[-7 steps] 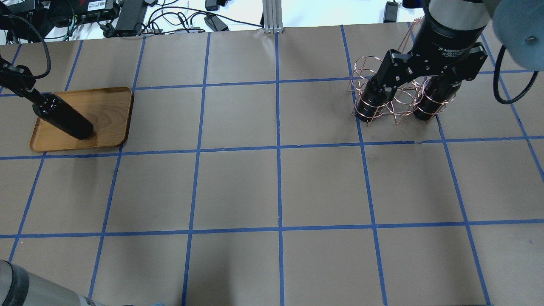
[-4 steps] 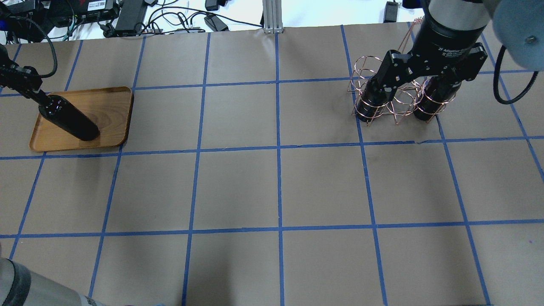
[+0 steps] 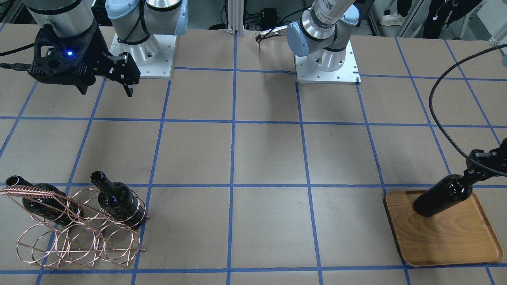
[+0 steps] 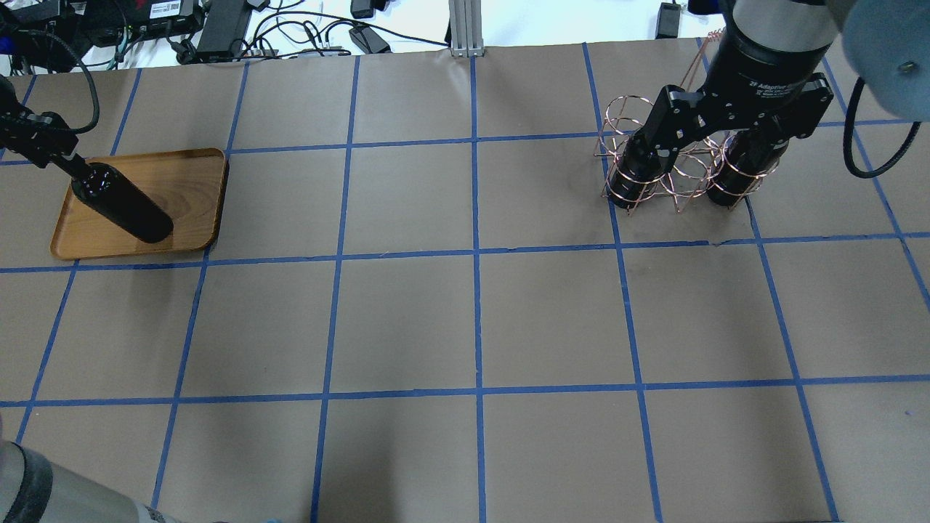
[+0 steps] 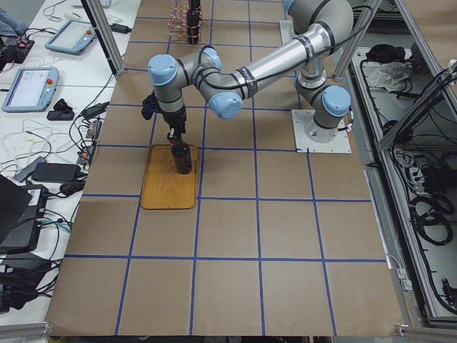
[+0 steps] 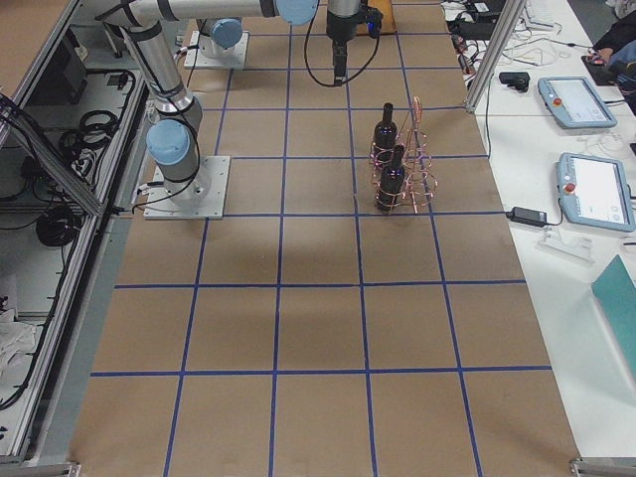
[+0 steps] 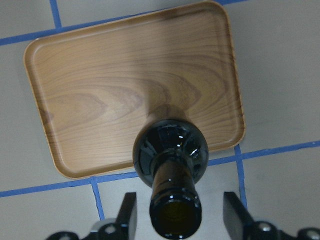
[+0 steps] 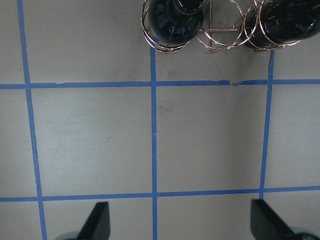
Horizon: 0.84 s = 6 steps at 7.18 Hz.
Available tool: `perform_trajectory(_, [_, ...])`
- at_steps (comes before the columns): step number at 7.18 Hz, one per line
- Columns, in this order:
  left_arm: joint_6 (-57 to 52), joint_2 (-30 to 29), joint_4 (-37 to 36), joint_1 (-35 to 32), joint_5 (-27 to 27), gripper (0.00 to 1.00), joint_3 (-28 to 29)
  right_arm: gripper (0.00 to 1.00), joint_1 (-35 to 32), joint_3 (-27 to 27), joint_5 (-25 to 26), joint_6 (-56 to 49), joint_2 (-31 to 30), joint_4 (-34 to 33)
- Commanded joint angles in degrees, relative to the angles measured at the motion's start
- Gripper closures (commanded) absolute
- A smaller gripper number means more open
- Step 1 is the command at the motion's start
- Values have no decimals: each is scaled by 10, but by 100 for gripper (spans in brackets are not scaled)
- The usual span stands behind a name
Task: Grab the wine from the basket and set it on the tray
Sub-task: 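Lower the bottle onto the wooden tray with the left gripper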
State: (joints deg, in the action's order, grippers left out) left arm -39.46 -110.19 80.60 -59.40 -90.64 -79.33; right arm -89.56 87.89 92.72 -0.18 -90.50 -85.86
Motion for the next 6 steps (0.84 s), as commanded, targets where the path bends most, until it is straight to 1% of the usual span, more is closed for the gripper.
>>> perform_trajectory(1, [5, 9, 0, -4, 0, 27, 0, 0, 0, 0, 0, 0, 0, -3])
perform_trajectory(2, [18, 18, 8, -4, 5, 27, 0, 0, 0, 0, 6, 0, 0, -1])
perform_trajectory(3, [19, 30, 20, -11, 12, 27, 1, 0, 0, 1, 24, 0, 0, 0])
perform_trajectory(4, [31, 44, 40, -23, 13, 27, 1, 0, 0, 1, 24, 0, 0, -4])
perform_trajectory(6, [67, 69, 41, -57, 11, 26, 8, 0, 0, 0, 14, 1, -1, -5])
